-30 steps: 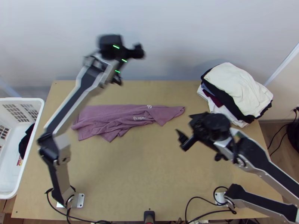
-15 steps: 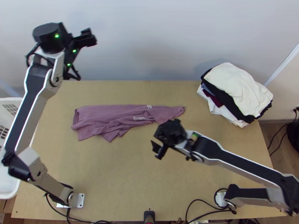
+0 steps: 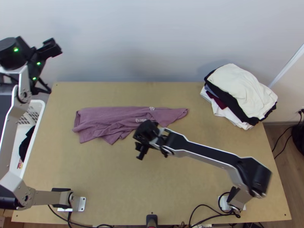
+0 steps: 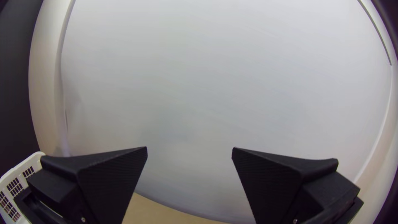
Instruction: Fold the t-shirt
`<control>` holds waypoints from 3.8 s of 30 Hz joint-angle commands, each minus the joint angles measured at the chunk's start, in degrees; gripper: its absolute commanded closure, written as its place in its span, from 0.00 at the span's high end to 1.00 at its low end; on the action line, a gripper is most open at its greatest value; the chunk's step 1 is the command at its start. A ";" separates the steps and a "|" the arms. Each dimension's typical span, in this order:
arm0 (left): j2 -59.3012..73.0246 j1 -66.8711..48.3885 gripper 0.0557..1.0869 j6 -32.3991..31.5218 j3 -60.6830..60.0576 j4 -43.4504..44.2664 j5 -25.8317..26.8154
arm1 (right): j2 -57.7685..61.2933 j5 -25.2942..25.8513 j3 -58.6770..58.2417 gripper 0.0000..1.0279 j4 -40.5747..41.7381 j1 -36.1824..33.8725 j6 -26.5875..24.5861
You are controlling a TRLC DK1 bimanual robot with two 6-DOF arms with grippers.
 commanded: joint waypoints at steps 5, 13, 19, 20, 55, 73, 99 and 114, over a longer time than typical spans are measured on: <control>-3.77 4.61 0.96 -1.36 -5.11 1.84 2.64 | 8.82 -1.75 8.46 0.49 0.42 0.79 0.65; -5.35 8.30 0.96 -1.01 -7.13 2.19 5.54 | 15.24 -2.46 14.35 0.75 0.16 0.70 0.47; -5.61 9.70 0.96 -0.57 -8.01 2.19 6.68 | 18.93 -2.46 17.60 0.75 0.33 -0.18 0.47; -5.70 9.88 0.96 -0.57 -8.19 2.28 6.68 | 19.55 -2.46 18.22 0.75 0.33 -0.44 0.39; -7.72 10.50 0.96 -1.27 -13.20 3.95 7.21 | 16.38 -2.46 18.40 0.75 -0.46 -6.42 2.67; -7.99 10.85 0.96 -1.36 -13.37 3.95 7.21 | 18.49 -2.46 16.11 0.44 1.47 -5.37 1.79; -7.46 11.11 0.96 -1.45 -13.46 4.48 7.30 | 24.91 -2.46 22.18 0.44 1.47 -6.86 0.65; -8.08 12.34 0.96 -1.36 -14.96 4.39 8.00 | 29.04 -2.46 25.43 0.20 2.00 -8.79 1.71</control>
